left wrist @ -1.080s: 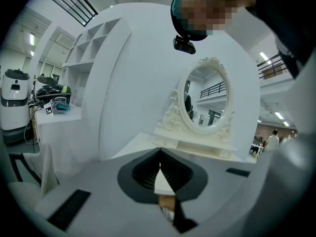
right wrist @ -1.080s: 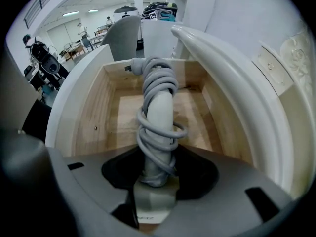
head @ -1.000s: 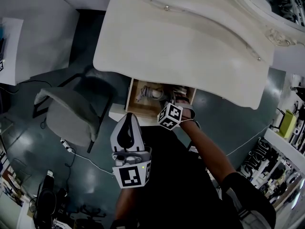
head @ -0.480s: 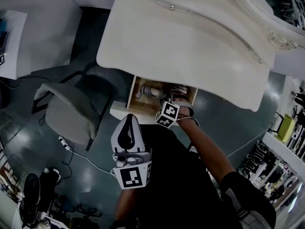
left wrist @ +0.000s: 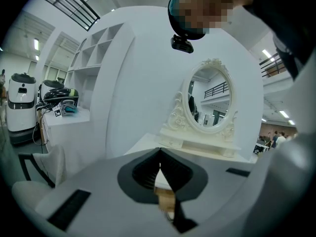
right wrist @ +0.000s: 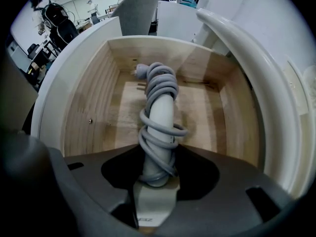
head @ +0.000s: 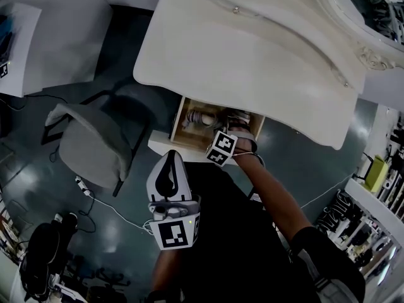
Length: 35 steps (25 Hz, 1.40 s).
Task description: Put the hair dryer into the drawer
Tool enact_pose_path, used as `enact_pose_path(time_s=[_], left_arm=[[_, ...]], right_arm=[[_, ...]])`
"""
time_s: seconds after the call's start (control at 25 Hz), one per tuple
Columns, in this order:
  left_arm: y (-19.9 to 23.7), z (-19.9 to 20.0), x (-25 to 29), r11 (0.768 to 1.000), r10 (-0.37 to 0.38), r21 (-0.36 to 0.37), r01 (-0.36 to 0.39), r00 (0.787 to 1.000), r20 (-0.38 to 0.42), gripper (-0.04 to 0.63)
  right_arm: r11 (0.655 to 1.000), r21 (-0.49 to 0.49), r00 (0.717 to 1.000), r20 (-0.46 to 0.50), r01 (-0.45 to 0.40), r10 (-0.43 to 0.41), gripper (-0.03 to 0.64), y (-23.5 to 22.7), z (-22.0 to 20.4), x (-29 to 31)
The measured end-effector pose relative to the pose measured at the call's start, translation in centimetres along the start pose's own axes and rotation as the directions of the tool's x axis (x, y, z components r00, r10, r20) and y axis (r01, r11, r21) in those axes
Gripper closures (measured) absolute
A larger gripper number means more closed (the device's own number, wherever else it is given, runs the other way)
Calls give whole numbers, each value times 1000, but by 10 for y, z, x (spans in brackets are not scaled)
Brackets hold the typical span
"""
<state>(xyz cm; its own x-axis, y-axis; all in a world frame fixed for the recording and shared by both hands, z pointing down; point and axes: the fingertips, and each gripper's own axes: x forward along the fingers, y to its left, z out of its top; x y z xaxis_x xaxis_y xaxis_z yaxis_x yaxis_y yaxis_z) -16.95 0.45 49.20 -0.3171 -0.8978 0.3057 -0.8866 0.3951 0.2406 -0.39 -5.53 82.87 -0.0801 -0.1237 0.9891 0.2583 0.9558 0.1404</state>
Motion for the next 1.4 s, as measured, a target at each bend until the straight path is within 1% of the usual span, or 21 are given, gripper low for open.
enact_pose_path(time_s=[0.24, 0.36, 0.68, 0.84, 0.96, 1.12, 1.32, 1.4], left_arm=[[6, 2, -6, 1000, 10, -20, -9, 1000, 20, 571], [10, 1, -10, 1000, 14, -18, -13, 1000, 19, 572], [15, 7, -21, 999, 25, -25, -24, 999, 42, 572], [13, 4, -25, 1000, 22, -19, -21, 999, 31, 572], [9, 4, -26, 1000, 15, -12, -14, 999, 30, 572], [0, 7, -30, 1000, 5, -6, -5, 999, 36, 572], [-15, 17, -38, 1000, -9, 5, 9, 998, 55, 572], [-22, 21, -43, 1000, -15, 13, 14, 998, 68, 571]], right_arm=[[1000, 0, 1000, -30, -6, 6, 416, 1, 0, 2], [1000, 4, 999, -36, -12, 12, 414, 2, 1, 3], [999, 33, 999, -26, -24, 25, 399, 4, 1, -2], [999, 42, 1000, -8, -27, 27, 393, 7, -1, -8], [999, 51, 1000, 27, -9, 7, 391, 3, 1, -21], [996, 87, 995, 102, -6, -3, 391, -1, 9, -51], [987, 161, 978, 204, 14, -47, 393, -6, 14, -91], [981, 193, 970, 234, 20, -66, 403, -9, 12, -106]])
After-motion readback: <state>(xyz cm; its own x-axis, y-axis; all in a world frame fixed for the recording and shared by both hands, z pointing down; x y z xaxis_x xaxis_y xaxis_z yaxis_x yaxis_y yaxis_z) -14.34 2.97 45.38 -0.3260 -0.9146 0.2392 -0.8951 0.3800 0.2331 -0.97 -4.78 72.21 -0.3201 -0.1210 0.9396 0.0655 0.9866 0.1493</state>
